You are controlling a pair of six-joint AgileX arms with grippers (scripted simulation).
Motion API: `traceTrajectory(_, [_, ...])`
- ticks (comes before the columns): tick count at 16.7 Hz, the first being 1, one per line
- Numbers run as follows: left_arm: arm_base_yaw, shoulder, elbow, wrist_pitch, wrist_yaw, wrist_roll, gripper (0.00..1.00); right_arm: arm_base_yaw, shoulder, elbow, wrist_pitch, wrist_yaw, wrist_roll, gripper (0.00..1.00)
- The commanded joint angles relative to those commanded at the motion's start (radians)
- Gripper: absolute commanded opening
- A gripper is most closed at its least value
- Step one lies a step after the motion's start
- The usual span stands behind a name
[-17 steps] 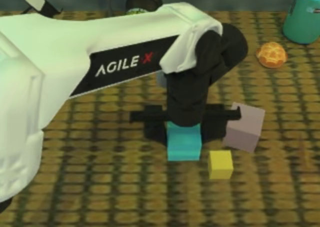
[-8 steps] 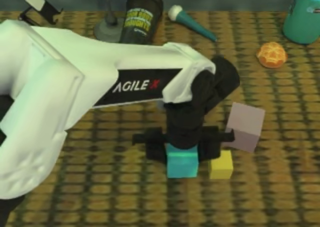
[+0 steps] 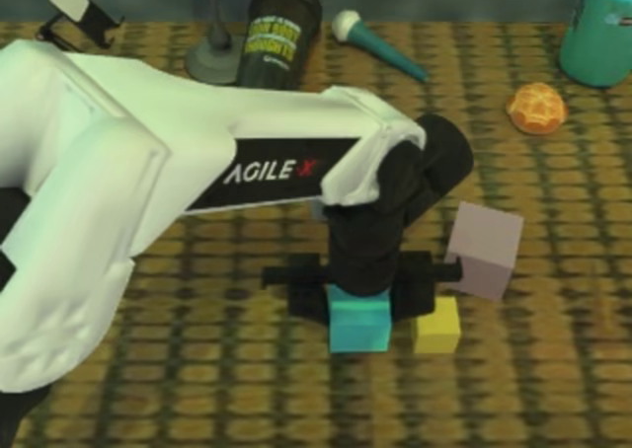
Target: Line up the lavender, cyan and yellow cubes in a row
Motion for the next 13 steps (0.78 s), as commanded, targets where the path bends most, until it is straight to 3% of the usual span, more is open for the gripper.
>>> traceTrajectory(9, [0.0,0.0,0.0,0.0,0.0,0.0,0.98,0.0,0.0,0.0,0.0,0.0,0.0,1.0])
traceTrajectory(13, [0.0,0.0,0.0,0.0,0.0,0.0,1.0,0.0,0.0,0.0,0.0,0.0,0.0,1.0])
